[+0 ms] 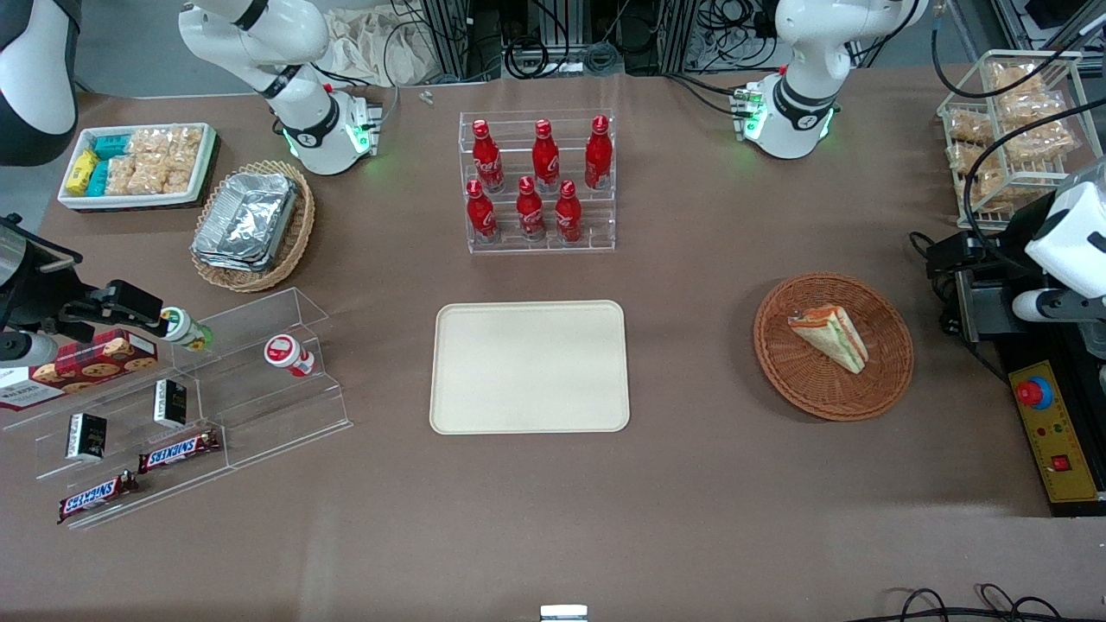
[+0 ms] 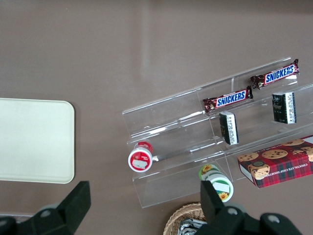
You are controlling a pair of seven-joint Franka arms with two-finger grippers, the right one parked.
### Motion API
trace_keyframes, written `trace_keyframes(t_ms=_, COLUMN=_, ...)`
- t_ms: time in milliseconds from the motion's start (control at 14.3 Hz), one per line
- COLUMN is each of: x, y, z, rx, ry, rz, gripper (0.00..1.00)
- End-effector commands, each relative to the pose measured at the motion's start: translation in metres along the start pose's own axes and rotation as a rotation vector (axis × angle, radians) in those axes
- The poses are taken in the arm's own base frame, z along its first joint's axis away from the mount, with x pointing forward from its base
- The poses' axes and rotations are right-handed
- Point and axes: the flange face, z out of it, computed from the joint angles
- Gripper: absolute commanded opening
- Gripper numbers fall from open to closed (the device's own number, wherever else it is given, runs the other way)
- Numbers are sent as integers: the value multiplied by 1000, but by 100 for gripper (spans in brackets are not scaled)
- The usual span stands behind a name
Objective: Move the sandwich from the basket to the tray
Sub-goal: 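Move the left gripper over the wrapped sandwich in the wicker basket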
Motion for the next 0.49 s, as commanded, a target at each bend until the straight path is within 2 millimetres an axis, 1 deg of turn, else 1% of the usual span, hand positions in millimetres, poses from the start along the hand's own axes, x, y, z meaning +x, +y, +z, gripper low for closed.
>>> trace_keyframes(t_ms=0, x=-3, y=-1, z=-5, rx=11, ry=-6, rz=-13, gripper=100)
trace_keyframes(t_ms=209, x=-3, y=-1, z=-3, rx=11, ry=-10, rz=-18, gripper=100)
trace_keyframes(t_ms=279, x=-3, y=-2, z=1, rx=12, ry=-22, rz=-40, gripper=100)
trace_keyframes(t_ms=419, x=-14, y=1, z=23, rx=27, ry=-65, rz=-99, gripper=100)
